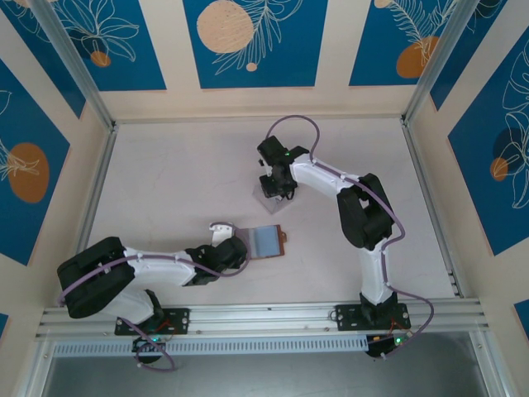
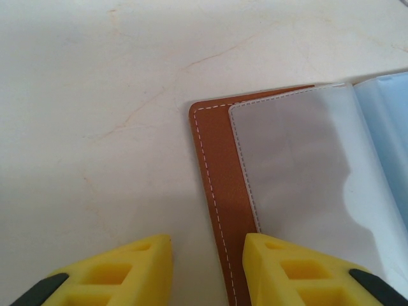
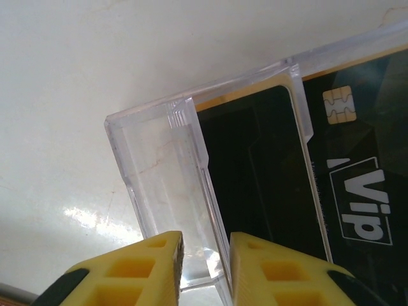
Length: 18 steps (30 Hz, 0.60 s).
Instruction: Put the credit cards into the card holder
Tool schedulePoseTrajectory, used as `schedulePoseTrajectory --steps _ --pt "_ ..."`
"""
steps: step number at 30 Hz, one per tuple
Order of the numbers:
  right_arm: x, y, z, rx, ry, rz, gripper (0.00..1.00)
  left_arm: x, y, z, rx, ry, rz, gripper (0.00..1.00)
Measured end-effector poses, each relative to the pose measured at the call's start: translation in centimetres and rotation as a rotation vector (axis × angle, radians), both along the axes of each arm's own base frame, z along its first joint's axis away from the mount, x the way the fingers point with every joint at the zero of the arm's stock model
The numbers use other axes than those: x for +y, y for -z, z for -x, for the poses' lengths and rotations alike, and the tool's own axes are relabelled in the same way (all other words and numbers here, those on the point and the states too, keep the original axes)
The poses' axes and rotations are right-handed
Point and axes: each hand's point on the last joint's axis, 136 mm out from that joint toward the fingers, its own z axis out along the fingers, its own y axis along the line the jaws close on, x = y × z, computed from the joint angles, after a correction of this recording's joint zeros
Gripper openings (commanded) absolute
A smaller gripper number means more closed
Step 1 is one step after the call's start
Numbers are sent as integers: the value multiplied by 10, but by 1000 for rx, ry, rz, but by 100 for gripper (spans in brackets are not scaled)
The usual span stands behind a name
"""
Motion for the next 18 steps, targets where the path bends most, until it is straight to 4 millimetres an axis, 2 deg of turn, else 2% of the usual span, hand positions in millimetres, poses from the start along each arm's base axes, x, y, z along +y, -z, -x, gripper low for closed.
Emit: schedulePoseTrajectory --steps 12,18 --pt "9 0 7 -24 -30 34 22 0 3 0 4 -1 -10 35" --pt "9 8 3 -21 -34 51 14 0 3 -1 2 -2 -10 35"
